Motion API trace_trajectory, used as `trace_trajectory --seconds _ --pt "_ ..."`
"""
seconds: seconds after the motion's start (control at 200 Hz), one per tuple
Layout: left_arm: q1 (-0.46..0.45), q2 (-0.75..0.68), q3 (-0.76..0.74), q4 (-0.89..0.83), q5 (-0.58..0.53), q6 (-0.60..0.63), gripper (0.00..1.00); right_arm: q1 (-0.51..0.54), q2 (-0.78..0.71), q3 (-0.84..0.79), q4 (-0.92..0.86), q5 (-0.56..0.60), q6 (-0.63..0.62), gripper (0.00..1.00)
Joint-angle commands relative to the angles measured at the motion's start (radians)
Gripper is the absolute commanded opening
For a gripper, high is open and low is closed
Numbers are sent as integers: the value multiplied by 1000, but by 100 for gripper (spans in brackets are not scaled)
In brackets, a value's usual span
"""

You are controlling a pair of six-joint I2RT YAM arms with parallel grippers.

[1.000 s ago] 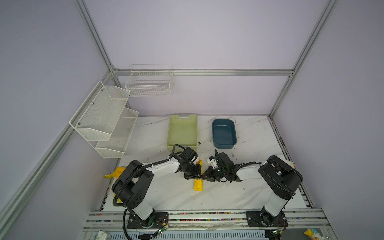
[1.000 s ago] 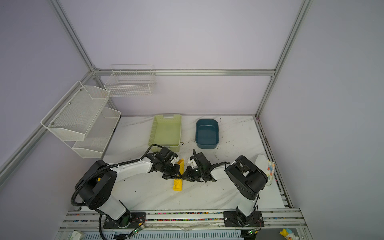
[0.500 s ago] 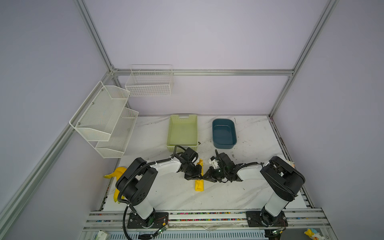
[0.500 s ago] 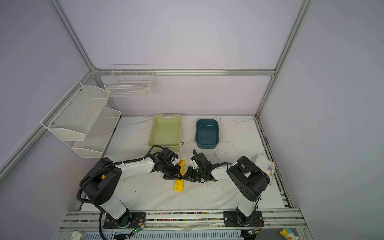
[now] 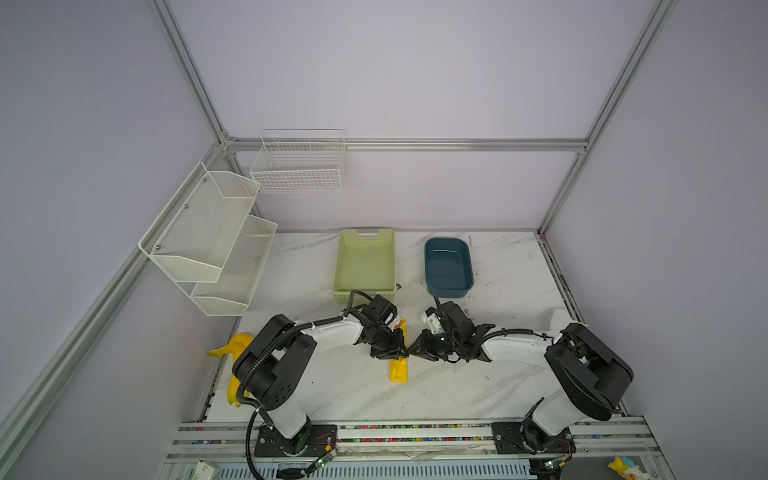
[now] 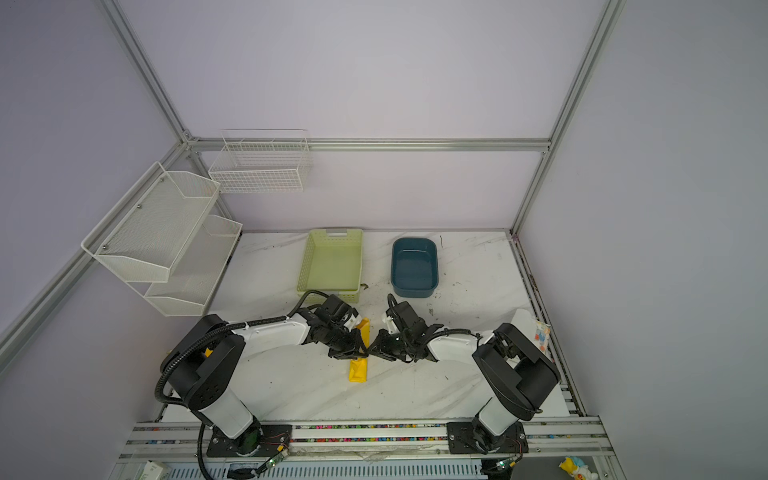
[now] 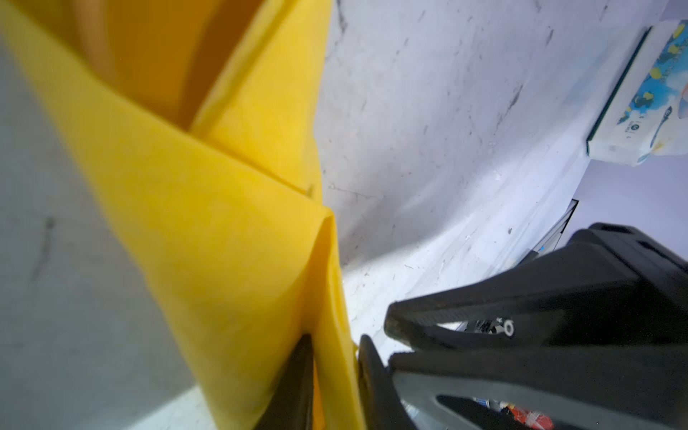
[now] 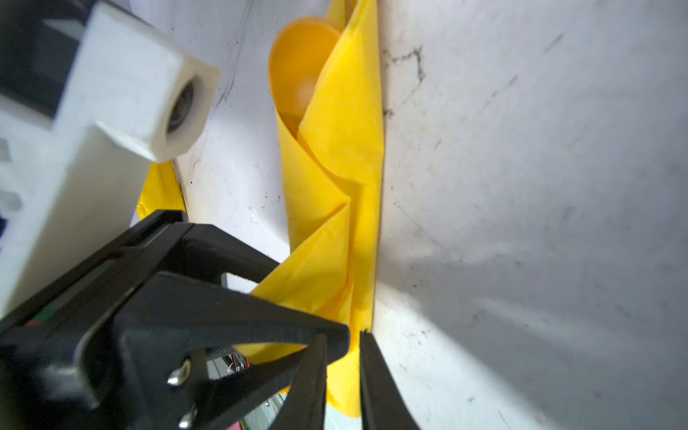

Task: Place the utensils on the paper napkin and roll it up
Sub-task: 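Pull the right gripper back along the napkin roll away from the left gripper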

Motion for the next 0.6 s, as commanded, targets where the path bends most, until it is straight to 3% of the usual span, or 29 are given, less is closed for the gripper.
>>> trace_trajectory --seconds 0.0,0.19,0.355,0.595 --pt "-5 -10 -8 14 -10 -3 31 -3 -42 12 -63 37 -3 21" --pt "-5 -17 -13 39 10 -9 44 -3 -121 -20 -95 70 25 21" --pt "-4 -29 -26 65 20 -24 51 12 -185 -87 -17 76 105 21" --pt "-2 -37 -46 121 48 -44 54 83 -226 -153 65 135 169 35"
